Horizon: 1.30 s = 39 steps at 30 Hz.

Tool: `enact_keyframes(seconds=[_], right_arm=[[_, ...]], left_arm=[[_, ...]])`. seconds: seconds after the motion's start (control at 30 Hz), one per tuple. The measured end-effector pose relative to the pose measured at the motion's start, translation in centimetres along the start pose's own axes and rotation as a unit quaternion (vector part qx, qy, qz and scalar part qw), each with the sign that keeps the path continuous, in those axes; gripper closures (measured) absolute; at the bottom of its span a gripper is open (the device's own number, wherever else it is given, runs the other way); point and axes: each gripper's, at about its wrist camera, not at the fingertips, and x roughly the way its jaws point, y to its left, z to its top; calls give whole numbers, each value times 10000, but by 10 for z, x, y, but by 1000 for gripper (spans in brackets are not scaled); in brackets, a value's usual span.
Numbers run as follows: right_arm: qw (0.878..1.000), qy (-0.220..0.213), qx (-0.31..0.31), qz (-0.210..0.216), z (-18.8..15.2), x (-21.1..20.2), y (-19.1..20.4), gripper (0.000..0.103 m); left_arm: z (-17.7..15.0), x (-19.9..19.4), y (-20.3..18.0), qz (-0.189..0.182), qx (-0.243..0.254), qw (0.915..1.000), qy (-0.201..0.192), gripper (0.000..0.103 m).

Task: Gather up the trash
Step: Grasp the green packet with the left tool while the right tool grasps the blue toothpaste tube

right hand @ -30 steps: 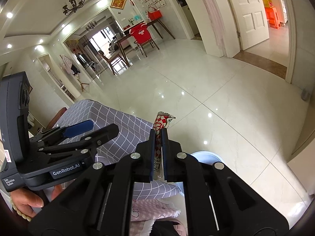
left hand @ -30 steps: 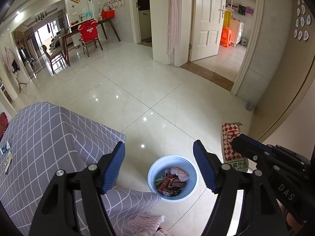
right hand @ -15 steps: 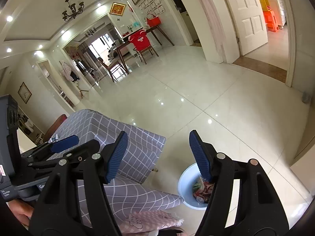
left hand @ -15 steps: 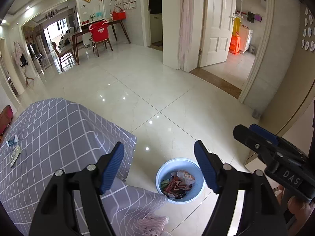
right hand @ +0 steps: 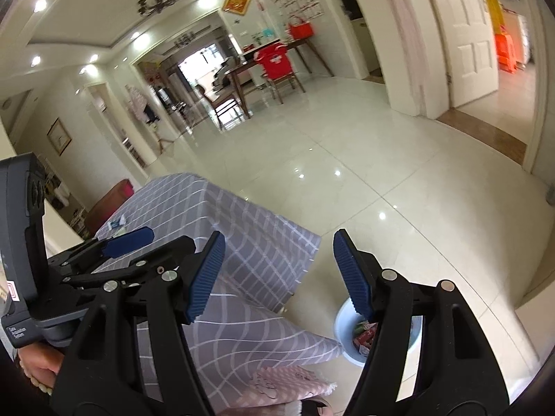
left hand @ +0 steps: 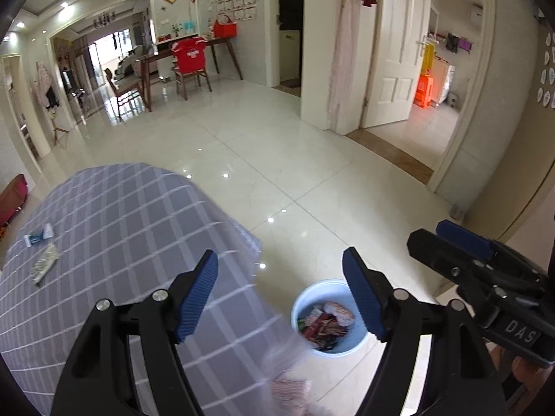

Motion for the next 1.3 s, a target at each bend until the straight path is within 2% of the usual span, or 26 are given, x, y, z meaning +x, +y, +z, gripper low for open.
enact_keyframes(seconds=[0.23, 0.4, 0.57, 0.7, 0.9, 0.97, 1.0, 1.07, 1.1, 1.13, 1.2, 1.23, 1.3], right_arm=[[9961, 375, -698, 388, 1, 45, 85, 38], [9878, 734, -1198, 672, -1, 94, 154, 38], [9785, 1054, -1535, 890, -1, 138, 208, 38], [9716, 1256, -1755, 972, -5, 167, 238, 38], [9645, 1456, -1975, 977, -5, 206, 273, 38], [9626, 1518, -2029, 956, -7, 214, 277, 38], [9621, 1543, -2040, 948, -6, 217, 278, 38], [9615, 1601, -2040, 906, -6, 226, 279, 38], [9615, 1613, -2036, 893, -7, 228, 280, 38], [9616, 1628, -2026, 884, -6, 231, 281, 38], [9613, 1637, -2042, 861, -6, 235, 284, 38], [9606, 1635, -2079, 856, -5, 238, 288, 38], [9590, 1636, -2147, 864, -5, 243, 297, 38]], left_arm=[[-12, -11, 90, 541, -439, 9976, -7, 29], [-22, -15, 166, 1083, -670, 9918, 70, 29], [-37, -14, 232, 1560, -641, 9854, 244, 29], [-45, -5, 274, 1734, -600, 9821, 423, 29], [-44, 18, 298, 1528, -537, 9853, 546, 30], [-44, 29, 304, 1415, -484, 9868, 613, 39], [-44, 34, 305, 1344, -477, 9876, 649, 47], [-44, 42, 309, 1218, -453, 9895, 627, 51], [-44, 44, 314, 1089, -510, 9910, 592, 57], [-44, 44, 316, 1086, -553, 9909, 565, 76], [-44, 44, 326, 1082, -738, 9899, 535, 84], [-45, 41, 332, 933, -925, 9902, 480, 85], [-48, 38, 339, 900, -1113, 9888, 414, 86]])
